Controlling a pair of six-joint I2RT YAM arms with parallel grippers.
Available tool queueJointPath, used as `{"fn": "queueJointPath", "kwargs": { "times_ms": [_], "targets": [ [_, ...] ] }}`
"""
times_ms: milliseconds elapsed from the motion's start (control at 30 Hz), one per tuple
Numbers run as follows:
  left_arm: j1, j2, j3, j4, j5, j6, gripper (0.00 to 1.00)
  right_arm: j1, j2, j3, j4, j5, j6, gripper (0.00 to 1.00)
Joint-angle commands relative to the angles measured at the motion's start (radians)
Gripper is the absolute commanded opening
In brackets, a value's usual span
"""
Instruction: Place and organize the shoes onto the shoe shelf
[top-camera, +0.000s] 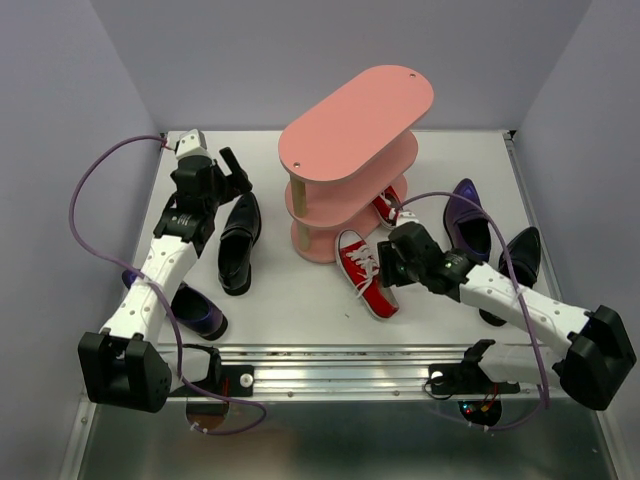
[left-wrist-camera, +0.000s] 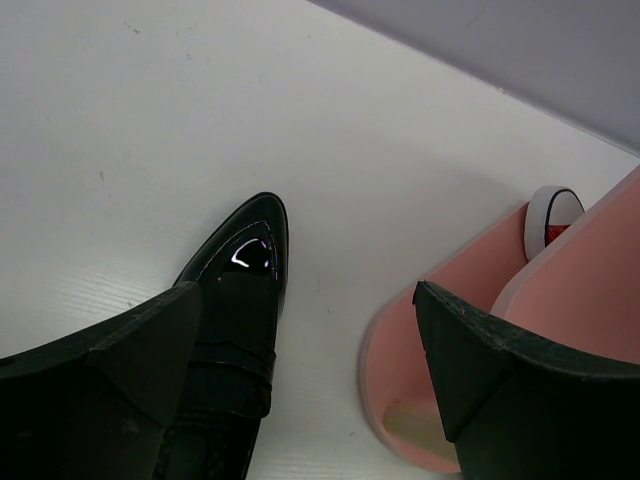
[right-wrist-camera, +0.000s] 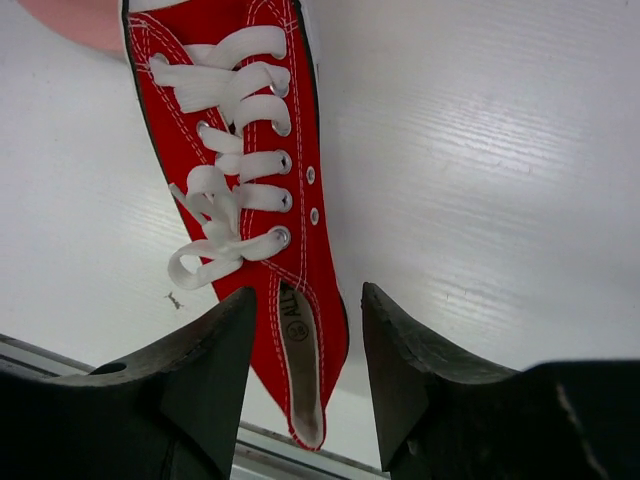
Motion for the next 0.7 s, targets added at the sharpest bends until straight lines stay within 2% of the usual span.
{"fn": "queueJointPath", "kwargs": {
  "times_ms": [0,267,467,567,667],
  "targets": [
    [0.000,0.006,0.040,0.027,0.003,0.005,0.99,0.002,-0.072,0.013,-0.050,0.000,0.108,0.51],
    [0.000,0.008,0.023,0.039,0.011,-0.006,0.99,0.002,-0.063,-0.061,-0.029,-0.100,0.105,0.49],
    [0.000,0.006,0.021,0.038,0.006,-0.007,0.99,0.002,-0.006,-0.110,0.017,-0.132,0.117,0.43],
    [0.002,0.005,0.018,0.039,0.001,-0.006,0.99,0.002,0.016,-0.115,0.034,-0.137,0.122,0.36],
    [0.000,0.000,0.017,0.036,-0.003,-0.007,0.99,0.002,0.019,-0.107,0.036,-0.114,0.122,0.20]
  ]
}}
